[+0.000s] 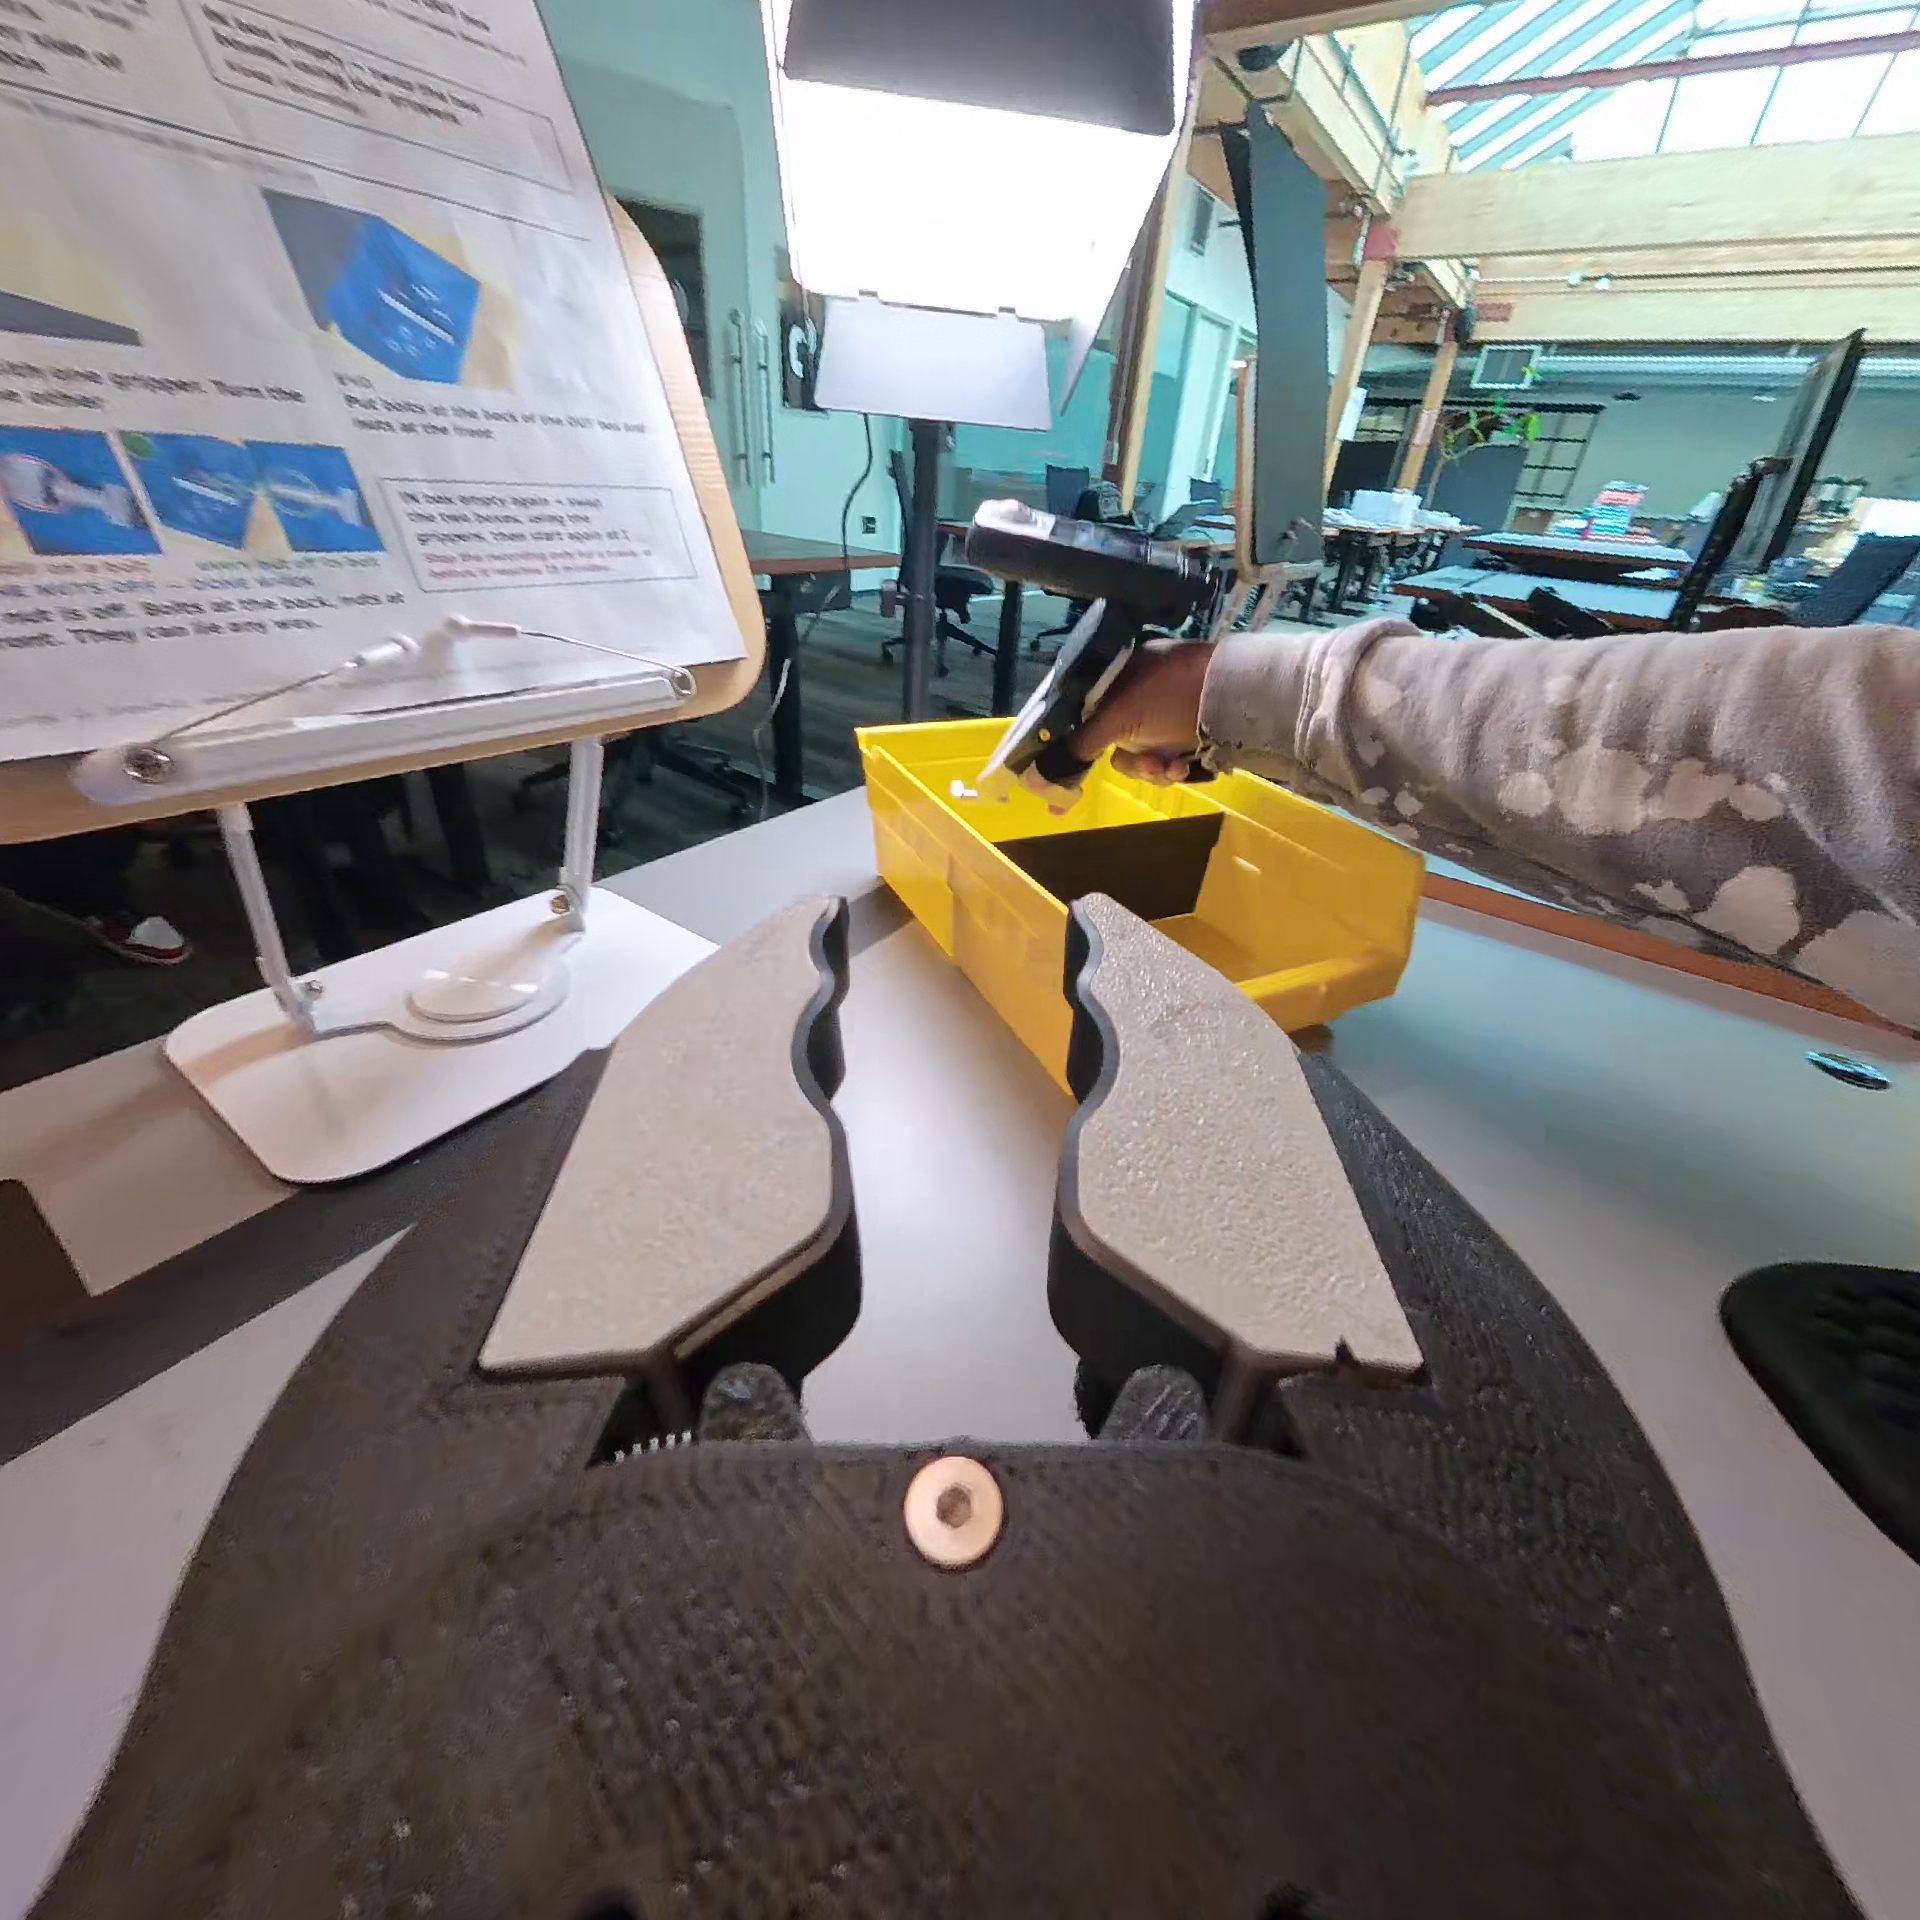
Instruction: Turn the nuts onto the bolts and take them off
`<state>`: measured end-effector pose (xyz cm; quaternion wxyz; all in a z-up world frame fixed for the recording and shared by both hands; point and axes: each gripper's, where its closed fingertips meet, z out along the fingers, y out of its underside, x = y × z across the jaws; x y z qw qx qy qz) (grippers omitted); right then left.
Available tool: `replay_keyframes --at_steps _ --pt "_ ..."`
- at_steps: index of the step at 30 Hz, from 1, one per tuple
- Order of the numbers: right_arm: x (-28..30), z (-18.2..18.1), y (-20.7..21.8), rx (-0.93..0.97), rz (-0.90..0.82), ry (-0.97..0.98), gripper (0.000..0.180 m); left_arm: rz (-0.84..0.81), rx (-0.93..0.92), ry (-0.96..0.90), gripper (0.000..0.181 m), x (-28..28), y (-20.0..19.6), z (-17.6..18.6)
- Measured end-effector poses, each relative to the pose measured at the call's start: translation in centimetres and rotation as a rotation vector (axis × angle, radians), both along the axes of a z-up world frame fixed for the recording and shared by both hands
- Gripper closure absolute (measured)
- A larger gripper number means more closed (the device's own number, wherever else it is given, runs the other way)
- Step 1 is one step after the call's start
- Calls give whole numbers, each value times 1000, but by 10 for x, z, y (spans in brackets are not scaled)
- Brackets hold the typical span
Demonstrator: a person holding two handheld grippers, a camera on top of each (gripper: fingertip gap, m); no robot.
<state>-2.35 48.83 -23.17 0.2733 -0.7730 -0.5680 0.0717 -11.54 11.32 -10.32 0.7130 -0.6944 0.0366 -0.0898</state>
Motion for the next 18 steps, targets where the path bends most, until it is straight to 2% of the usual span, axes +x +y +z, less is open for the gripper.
replay_keyframes --at_steps 4,11,14,18 --pt "-8 -33 9 -99 -23 -82 170 49 22 11 141 -11 0 -2" --pt "-12 -61 6 -179 -10 -203 170 55 -4 18 142 -12 5 -15" --pt "-15 -47 -1 -169 33 -173 161 51 -11 15 142 -10 6 -16" --pt "-28 24 -28 -69 119 92 157 52 -24 -3 145 -16 0 -6"
